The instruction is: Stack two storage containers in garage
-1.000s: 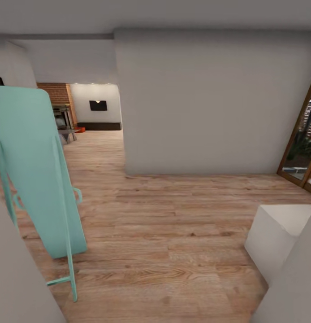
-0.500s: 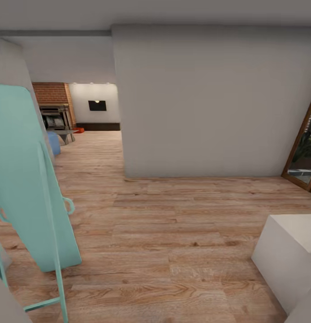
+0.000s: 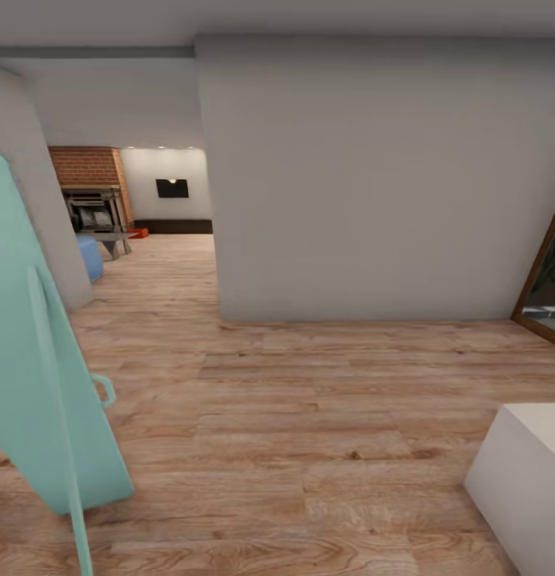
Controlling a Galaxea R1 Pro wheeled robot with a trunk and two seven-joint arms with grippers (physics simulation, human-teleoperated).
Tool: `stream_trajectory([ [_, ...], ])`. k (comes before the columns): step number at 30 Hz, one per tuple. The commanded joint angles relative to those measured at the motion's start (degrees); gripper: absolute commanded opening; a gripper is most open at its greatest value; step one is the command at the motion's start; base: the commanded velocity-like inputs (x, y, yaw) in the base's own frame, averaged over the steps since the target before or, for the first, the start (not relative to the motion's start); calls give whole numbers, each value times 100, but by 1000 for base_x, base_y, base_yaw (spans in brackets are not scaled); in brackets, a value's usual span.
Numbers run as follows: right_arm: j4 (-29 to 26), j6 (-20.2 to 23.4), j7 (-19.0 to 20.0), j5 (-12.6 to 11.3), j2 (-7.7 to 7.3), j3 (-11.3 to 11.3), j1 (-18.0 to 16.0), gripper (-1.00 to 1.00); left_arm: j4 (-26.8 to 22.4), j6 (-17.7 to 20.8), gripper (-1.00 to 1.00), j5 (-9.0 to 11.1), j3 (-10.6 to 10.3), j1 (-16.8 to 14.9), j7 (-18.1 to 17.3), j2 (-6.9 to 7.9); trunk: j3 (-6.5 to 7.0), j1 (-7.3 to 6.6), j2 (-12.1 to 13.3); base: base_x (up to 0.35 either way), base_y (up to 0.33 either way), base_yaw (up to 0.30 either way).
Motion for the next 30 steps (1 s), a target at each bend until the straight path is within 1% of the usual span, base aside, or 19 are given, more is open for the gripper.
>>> stream_trajectory([
  [1,17,-33,34,-59,1,39,-6,100,3,-16,100,35,6,-2,4,-1,-6,3,-2,321,0,0],
  [30,17,-33,31,-60,-4,39,-6,100,3,-16,100,33,4,-2,10,-2,-6,3,-2,321,0,0],
])
